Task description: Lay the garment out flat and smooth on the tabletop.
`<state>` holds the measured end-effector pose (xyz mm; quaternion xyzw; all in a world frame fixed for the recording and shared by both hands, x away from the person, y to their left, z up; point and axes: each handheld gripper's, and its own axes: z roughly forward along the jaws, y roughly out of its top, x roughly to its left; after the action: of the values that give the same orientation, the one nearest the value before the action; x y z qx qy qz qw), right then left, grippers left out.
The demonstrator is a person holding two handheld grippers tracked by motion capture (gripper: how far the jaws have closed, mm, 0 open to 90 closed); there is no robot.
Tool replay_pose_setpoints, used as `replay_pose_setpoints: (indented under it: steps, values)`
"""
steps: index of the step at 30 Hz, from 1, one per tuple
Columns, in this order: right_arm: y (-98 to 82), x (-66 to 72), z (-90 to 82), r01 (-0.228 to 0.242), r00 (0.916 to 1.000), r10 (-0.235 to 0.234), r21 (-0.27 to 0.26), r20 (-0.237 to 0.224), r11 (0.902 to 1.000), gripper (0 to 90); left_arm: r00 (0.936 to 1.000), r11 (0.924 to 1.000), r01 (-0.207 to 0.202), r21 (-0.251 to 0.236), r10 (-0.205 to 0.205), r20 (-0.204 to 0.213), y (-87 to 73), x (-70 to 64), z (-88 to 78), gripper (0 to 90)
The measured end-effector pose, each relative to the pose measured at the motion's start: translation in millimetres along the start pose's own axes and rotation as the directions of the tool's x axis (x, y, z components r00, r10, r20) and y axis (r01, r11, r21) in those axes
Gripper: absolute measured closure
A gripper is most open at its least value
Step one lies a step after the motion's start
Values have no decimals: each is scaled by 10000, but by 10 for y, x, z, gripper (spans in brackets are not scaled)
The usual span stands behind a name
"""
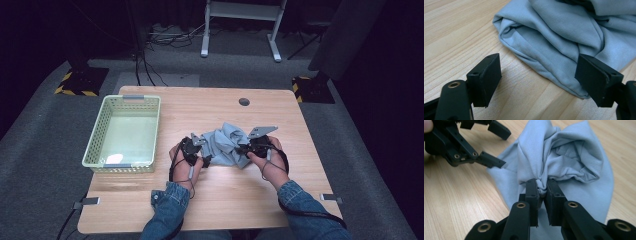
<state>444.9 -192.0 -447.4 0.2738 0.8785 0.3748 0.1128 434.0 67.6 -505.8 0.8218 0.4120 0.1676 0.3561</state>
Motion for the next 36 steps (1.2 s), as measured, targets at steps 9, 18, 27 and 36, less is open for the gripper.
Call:
replay_pose_setpoints:
  steps: [9,18,27,36]
  values:
    - [39,-79,-193,-310,9989,330,-575,345,9979,824,10000,10000,-1,-2,1,16,1,2,1,205]
    - [43,-224,-375,-495,9944,574,-883,892,9949,825,10000,10000,-17,2,17,21,2,4,1,205]
    - [-4,-391,-557,-765,9844,920,-1058,1499,9914,825,10000,10000,-26,5,26,30,2,5,1,205]
    - [-325,-706,-858,-1905,9426,2175,-1268,2535,9735,824,10000,10000,-41,7,41,50,2,9,1,204]
